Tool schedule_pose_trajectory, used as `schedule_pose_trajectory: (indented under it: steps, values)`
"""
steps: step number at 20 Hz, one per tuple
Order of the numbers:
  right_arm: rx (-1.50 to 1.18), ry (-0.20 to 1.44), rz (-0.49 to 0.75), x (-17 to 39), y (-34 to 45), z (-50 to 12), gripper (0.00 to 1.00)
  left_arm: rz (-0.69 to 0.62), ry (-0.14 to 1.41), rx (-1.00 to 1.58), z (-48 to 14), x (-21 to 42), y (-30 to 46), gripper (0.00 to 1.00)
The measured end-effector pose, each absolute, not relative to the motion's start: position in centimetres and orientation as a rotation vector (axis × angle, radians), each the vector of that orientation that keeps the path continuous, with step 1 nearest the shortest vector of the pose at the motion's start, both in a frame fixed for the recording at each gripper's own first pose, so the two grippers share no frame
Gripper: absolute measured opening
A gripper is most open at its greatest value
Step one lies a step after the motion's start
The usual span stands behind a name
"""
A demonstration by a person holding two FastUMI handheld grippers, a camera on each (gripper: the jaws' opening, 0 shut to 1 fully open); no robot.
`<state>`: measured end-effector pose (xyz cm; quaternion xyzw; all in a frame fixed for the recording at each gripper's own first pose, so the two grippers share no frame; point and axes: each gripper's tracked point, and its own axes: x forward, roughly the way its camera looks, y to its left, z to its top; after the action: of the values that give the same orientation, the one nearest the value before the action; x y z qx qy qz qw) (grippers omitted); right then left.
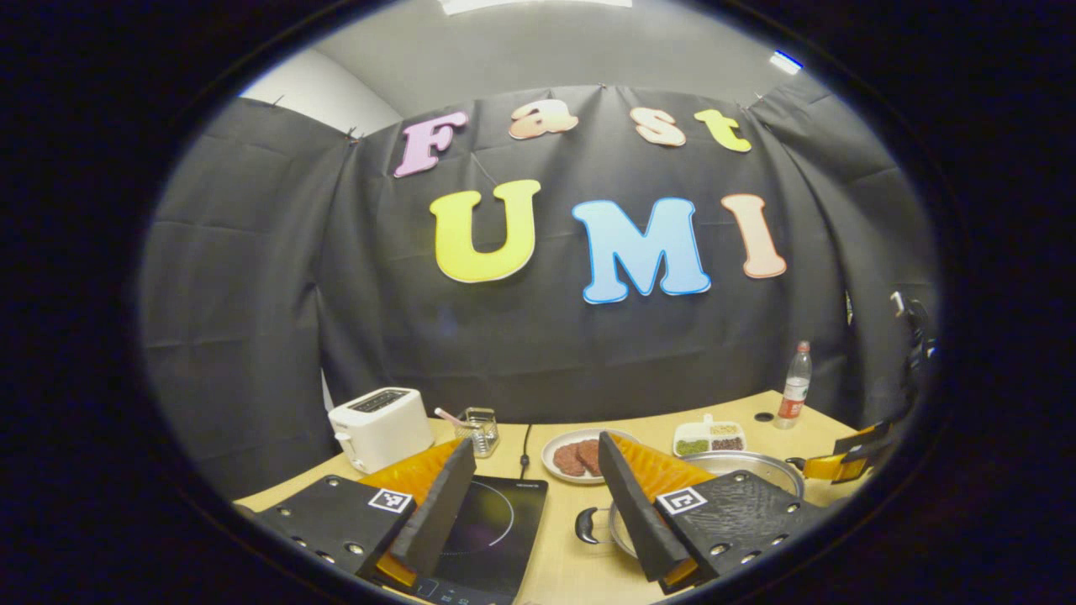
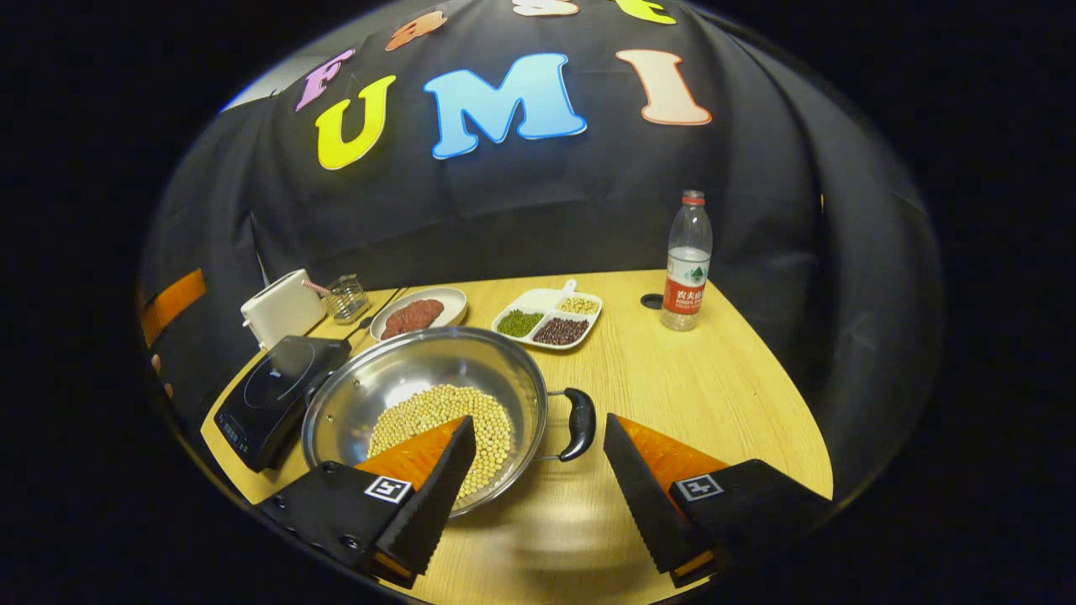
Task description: First push the handle of the pot to place it horizontally, then grasp the pot with both hands and set it on the induction cooktop.
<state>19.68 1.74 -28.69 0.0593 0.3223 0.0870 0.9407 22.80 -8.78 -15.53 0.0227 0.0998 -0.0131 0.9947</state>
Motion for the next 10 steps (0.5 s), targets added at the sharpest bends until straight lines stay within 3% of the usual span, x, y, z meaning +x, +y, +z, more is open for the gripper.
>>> schedule_pose_trajectory:
  steps: [1, 2, 10]
  values:
    - [0.116, 0.640, 0.167, 20.0, 1.8, -28.3, 0.92, -0.047, 0.217, 0.042, -16.3, 23.3, -8.9, 0.87]
    - [0.108, 0.628, 0.159, 20.3, 1.9, -27.9, 0.98, -0.063, 0.236, 0.046, -17.0, 23.9, -9.1, 0.87]
    - [0.091, 0.624, 0.110, 22.1, 2.5, -28.3, 0.98, -0.210, 0.336, 0.045, -22.0, 26.8, -13.0, 0.90]
